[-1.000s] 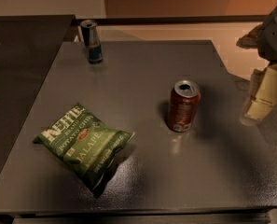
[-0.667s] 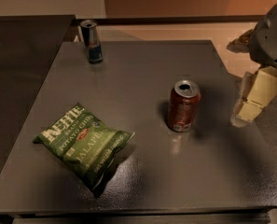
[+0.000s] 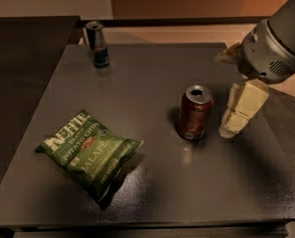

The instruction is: Pick coke can

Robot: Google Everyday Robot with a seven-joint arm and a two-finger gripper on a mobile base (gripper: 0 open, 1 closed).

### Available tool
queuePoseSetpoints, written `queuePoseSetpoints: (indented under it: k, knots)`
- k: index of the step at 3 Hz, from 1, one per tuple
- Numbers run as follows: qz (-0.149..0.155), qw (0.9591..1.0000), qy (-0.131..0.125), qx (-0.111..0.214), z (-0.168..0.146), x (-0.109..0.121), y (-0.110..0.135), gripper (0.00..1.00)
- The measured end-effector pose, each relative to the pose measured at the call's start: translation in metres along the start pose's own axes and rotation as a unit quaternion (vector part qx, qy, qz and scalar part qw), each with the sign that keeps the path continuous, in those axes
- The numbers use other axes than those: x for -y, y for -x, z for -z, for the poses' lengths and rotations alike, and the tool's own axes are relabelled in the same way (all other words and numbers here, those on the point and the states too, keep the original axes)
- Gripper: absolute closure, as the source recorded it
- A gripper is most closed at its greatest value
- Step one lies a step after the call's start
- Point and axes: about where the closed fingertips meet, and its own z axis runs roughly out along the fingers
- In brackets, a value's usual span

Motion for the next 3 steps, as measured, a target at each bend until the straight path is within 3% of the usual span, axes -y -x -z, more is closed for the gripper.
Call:
queuePoseSetpoints:
  k: [3]
  knots:
    - [0.004, 0.9989, 0.023, 0.04, -0.04, 0.005, 0.019, 0.0]
